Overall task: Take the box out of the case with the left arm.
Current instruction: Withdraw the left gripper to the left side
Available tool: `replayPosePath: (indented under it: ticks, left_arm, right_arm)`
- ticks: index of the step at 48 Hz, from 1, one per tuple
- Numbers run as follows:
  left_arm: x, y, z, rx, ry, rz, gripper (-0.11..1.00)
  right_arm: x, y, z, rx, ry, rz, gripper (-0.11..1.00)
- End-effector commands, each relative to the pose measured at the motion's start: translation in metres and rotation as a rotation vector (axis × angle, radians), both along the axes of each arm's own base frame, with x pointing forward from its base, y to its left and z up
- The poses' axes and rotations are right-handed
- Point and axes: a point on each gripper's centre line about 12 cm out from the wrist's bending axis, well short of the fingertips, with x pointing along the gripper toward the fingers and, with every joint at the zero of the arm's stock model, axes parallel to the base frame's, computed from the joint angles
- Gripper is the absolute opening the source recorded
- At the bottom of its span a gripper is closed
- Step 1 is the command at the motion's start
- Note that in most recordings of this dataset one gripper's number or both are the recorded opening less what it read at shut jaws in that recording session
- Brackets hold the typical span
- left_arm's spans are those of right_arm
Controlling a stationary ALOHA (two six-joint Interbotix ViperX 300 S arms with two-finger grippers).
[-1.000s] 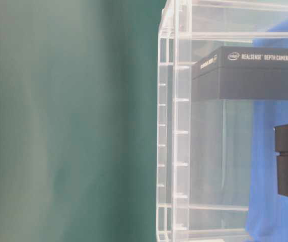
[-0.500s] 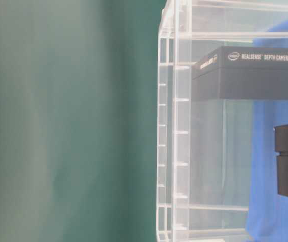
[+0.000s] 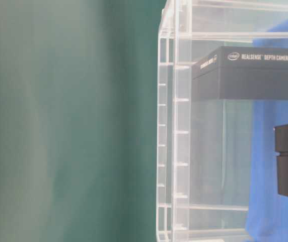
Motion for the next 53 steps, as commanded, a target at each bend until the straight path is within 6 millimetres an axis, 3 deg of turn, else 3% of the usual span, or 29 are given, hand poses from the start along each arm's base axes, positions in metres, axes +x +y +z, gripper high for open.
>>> replayPosePath:
  ticks: [1, 12, 23, 53]
  left_arm:
    - [-0.001, 0.015, 0.007, 0.013, -0.016, 0.016, 0.88]
    - [-0.001, 0.054, 0.009, 0.051, -0.004, 0.033, 0.88]
    - [-0.003, 0.081, 0.009, 0.077, 0.012, 0.004, 0.88]
    - [0.001, 0.086, 0.009, 0.078, 0.023, -0.004, 0.88]
  right_arm:
    - [0.001, 0.000, 0.004, -0.003, -0.015, 0.000, 0.01]
    - [0.000, 0.000, 0.005, -0.003, -0.018, 0.000, 0.01]
    - [0.000, 0.000, 0.005, -0.003, -0.020, 0.000, 0.01]
    - [0.000, 0.000, 0.005, -0.004, -0.021, 0.002, 0.01]
